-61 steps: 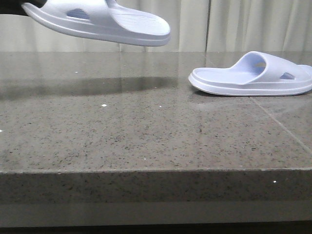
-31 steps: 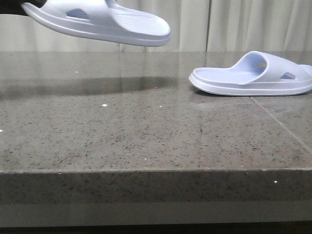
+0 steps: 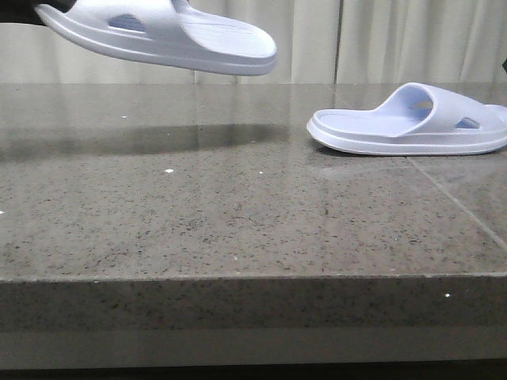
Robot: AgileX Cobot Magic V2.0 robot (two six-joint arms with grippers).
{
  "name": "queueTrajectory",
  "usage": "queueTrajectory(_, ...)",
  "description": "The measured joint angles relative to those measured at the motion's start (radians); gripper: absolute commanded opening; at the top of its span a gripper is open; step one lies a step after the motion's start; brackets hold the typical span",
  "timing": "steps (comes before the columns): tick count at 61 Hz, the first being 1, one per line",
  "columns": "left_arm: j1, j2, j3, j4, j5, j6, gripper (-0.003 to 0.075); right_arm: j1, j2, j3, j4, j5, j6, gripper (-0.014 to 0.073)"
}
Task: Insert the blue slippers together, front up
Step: 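Hold the slipper aloft with the left gripper while the right gripper approaches the other slipper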
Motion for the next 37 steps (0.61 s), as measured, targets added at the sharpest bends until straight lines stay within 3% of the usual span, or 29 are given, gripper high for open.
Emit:
queueTrajectory(11,0.000,0.000,0.000,0.000,0.000,0.000,-0.0019,-0.002,0.100,-0.095,0.041,0.044,-0.007,0.0659)
queueTrajectory(25,0.000,0.000,0.000,0.000,0.000,0.000,-0.0019,-0.002,0.153,-0.113,0.065,0.048,-0.009,0.0559)
queueTrajectory(37,0.000,0.000,0.000,0.000,0.000,0.000,-0.0019,-0.002,0.160,-0.117,0.072,0.048,-0.009,0.0535)
